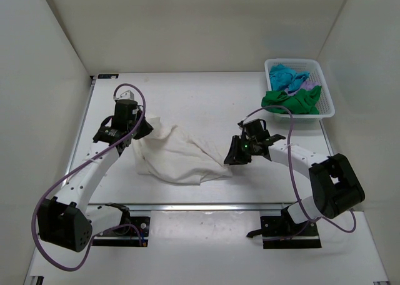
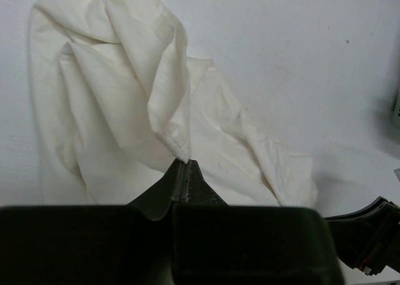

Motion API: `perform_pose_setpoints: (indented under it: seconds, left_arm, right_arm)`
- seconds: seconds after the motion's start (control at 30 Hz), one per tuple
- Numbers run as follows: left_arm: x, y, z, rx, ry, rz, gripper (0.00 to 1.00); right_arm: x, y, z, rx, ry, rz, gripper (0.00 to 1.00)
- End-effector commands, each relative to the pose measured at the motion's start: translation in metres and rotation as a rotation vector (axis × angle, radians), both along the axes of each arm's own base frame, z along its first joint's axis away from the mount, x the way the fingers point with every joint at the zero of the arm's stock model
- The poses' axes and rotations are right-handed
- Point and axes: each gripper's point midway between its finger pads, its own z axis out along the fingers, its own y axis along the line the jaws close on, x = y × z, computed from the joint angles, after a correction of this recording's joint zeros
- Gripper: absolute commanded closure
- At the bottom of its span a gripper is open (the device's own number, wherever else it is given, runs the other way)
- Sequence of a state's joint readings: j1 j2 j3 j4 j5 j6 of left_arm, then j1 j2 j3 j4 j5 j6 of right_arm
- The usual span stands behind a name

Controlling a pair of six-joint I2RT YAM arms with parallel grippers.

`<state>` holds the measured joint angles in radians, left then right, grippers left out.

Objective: Fold and stack the t-shirts
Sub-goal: Flatten out the tshirt

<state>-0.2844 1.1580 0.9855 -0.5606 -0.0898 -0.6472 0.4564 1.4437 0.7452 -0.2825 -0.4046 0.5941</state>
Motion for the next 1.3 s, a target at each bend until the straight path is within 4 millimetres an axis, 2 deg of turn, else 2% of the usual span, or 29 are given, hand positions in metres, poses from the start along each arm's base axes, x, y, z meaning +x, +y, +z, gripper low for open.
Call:
perform_pose_setpoints:
  seconds: [0.0, 0.03, 0.2, 0.43, 0.6, 0.63, 0.83, 1.0, 1.1, 1.13, 1.2, 1.23, 1.27]
  left_arm:
    - [0.000, -0.003, 0.015, -0.014, -0.040, -0.011, 1.00]
    - [0.001, -0.004, 0.015, -0.018, -0.044, -0.011, 1.00]
    - [-0.001, -0.004, 0.013, -0.021, -0.034, -0.012, 1.00]
    - [0.000, -0.005, 0.012, -0.027, -0.040, -0.013, 1.00]
    - [-0.002, -0.004, 0.007, -0.026, -0.027, -0.011, 1.00]
    - [0.001, -0.003, 0.013, -0.021, -0.040, -0.008, 1.00]
    - [0.002, -0.004, 0.014, -0.020, -0.043, -0.013, 1.00]
    - [0.002, -0.004, 0.011, -0.019, -0.039, -0.012, 1.00]
    - [0.003, -0.007, 0.014, -0.020, -0.043, -0.019, 1.00]
    - [0.003, -0.005, 0.015, -0.010, -0.045, -0.012, 1.00]
    - [0.006, -0.005, 0.020, -0.011, -0.057, -0.012, 1.00]
    - [0.009, -0.004, 0.025, -0.007, -0.068, -0.011, 1.00]
    - [0.011, -0.004, 0.032, -0.014, -0.081, -0.008, 1.00]
  right_arm:
    - [0.013, -0.006, 0.019, -0.033, -0.053, -0.013, 0.78]
    - [0.013, -0.006, 0.023, -0.041, -0.056, -0.007, 0.78]
    - [0.007, -0.006, 0.013, -0.080, -0.023, 0.002, 0.81]
    - [0.005, 0.009, 0.011, -0.041, -0.003, 0.028, 0.86]
    - [0.002, 0.016, 0.002, -0.022, 0.021, 0.032, 0.83]
    - [0.003, 0.015, 0.002, -0.017, 0.024, 0.025, 0.83]
    - [0.002, 0.008, -0.008, -0.036, 0.049, 0.016, 0.84]
    - [0.000, 0.004, -0.009, -0.040, 0.051, 0.008, 1.00]
    - [0.003, 0.001, 0.002, -0.054, 0.022, 0.009, 1.00]
    - [0.008, 0.000, 0.011, -0.051, -0.007, -0.005, 1.00]
    - [0.015, -0.002, 0.036, -0.037, -0.064, -0.025, 1.00]
    - [0.025, -0.002, 0.058, -0.027, -0.130, -0.030, 1.00]
    - [0.024, -0.005, 0.069, -0.035, -0.156, -0.026, 1.00]
